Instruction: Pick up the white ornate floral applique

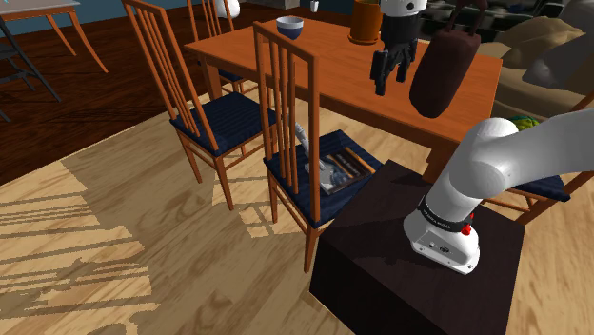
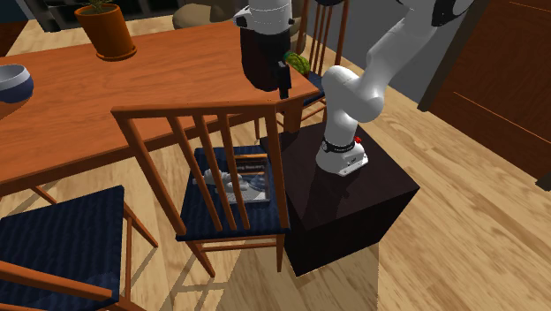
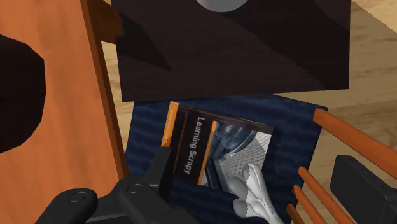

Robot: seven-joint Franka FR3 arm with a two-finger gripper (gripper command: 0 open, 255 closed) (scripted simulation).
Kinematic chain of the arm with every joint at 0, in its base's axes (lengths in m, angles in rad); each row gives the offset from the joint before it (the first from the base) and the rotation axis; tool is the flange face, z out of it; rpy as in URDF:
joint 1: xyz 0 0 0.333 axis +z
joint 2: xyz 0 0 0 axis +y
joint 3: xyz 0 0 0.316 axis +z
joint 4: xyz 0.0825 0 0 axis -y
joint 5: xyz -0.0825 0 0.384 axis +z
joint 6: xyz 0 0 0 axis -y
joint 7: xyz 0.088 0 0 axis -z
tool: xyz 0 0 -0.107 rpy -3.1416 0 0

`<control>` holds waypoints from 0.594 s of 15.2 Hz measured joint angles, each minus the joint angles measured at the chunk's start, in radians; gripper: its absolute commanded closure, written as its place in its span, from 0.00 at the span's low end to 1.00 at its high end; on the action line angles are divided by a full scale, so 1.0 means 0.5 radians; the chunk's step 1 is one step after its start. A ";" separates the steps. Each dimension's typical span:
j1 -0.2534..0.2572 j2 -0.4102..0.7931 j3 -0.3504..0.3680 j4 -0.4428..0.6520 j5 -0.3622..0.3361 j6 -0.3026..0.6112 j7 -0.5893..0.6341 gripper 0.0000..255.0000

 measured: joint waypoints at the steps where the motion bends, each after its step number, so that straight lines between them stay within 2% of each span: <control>1: 0.000 0.000 0.000 0.000 0.000 0.000 0.000 0.00; 4: 0.047 -0.093 -0.093 -0.197 -0.025 0.230 -0.179 0.00; 9: 0.160 -0.180 -0.332 -0.571 -0.066 0.808 -0.611 0.00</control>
